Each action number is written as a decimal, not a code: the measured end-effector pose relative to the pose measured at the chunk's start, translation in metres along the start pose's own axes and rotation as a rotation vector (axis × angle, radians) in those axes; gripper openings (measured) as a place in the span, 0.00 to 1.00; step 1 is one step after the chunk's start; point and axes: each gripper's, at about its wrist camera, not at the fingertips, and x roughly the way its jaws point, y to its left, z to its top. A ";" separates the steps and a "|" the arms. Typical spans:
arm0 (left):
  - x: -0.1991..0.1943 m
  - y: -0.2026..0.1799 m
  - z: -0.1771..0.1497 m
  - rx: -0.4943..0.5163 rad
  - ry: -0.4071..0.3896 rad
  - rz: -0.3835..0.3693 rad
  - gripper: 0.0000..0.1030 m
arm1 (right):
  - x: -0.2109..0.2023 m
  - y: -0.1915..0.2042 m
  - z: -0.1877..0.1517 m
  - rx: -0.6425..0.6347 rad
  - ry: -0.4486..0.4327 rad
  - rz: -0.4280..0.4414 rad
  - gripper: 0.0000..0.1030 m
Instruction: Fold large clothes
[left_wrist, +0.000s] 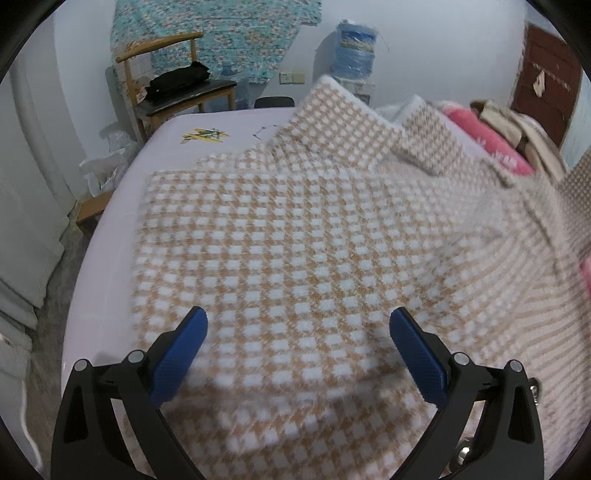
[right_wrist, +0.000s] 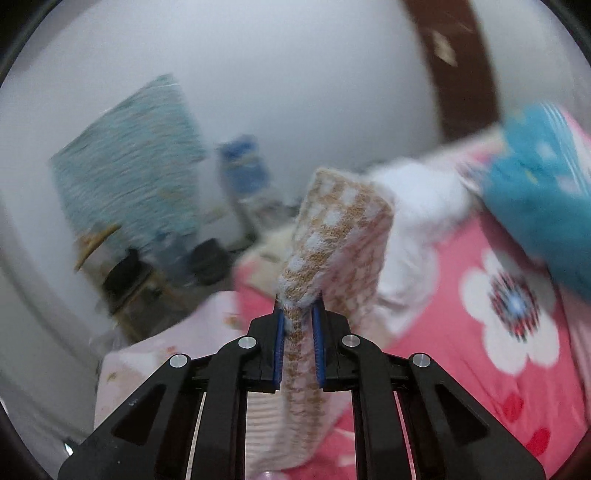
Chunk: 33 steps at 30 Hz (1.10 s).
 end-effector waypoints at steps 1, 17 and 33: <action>-0.007 0.003 -0.001 -0.011 -0.007 -0.007 0.94 | -0.007 0.030 0.001 -0.055 -0.013 0.033 0.11; -0.099 0.042 -0.068 -0.087 -0.068 -0.150 0.94 | 0.043 0.361 -0.213 -0.621 0.399 0.557 0.74; -0.020 0.069 0.038 -0.181 -0.007 -0.219 0.56 | 0.139 0.133 -0.150 -0.224 0.439 0.122 0.74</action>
